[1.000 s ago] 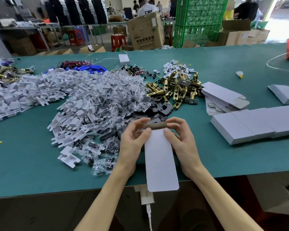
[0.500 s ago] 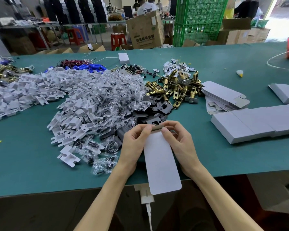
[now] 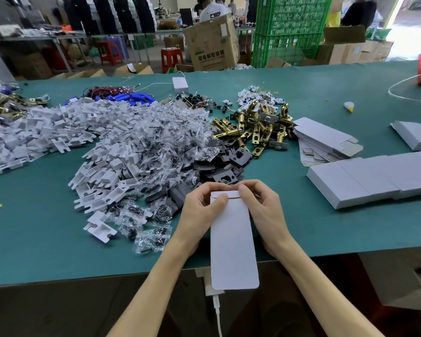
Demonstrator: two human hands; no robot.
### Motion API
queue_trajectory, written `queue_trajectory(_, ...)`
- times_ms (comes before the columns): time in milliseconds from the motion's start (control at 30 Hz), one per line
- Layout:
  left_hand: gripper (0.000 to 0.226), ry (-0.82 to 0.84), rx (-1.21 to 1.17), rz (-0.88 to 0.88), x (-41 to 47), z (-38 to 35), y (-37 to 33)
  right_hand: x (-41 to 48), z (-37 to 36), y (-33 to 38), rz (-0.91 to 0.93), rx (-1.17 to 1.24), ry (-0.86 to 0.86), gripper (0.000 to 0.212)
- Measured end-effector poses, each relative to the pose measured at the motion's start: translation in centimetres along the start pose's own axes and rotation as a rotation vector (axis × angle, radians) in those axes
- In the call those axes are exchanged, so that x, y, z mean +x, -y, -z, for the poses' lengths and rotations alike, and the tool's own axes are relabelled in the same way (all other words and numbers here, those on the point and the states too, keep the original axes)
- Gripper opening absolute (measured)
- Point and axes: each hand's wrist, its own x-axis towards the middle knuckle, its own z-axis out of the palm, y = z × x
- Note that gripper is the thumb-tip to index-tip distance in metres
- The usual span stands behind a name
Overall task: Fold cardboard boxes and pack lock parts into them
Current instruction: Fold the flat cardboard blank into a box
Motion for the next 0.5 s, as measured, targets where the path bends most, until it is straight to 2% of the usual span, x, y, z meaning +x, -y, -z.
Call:
queue_trajectory(167, 0.021, -0.033, 0.011, 0.036, 0.05, -0.26, -0.05, 0.0, -0.1, -0.06, 0.007, -0.024, -0.02, 0.011)
queue_trajectory(267, 0.014, -0.075, -0.004, 0.032, 0.27, -0.2, 0.03, -0.05, -0.18, 0.07, 0.012, -0.002, 0.049, 0.007)
queue_trajectory(400, 0.012, -0.133, -0.131, 0.084, 0.53, 0.18, 0.06, -0.28, -0.57, 0.33, -0.016, 0.015, 0.178, 0.04)
queue_trajectory(500, 0.013, -0.143, -0.17, 0.097, 0.63, 0.24, 0.15, -0.3, -0.56, 0.54, -0.026, 0.036, 0.174, 0.043)
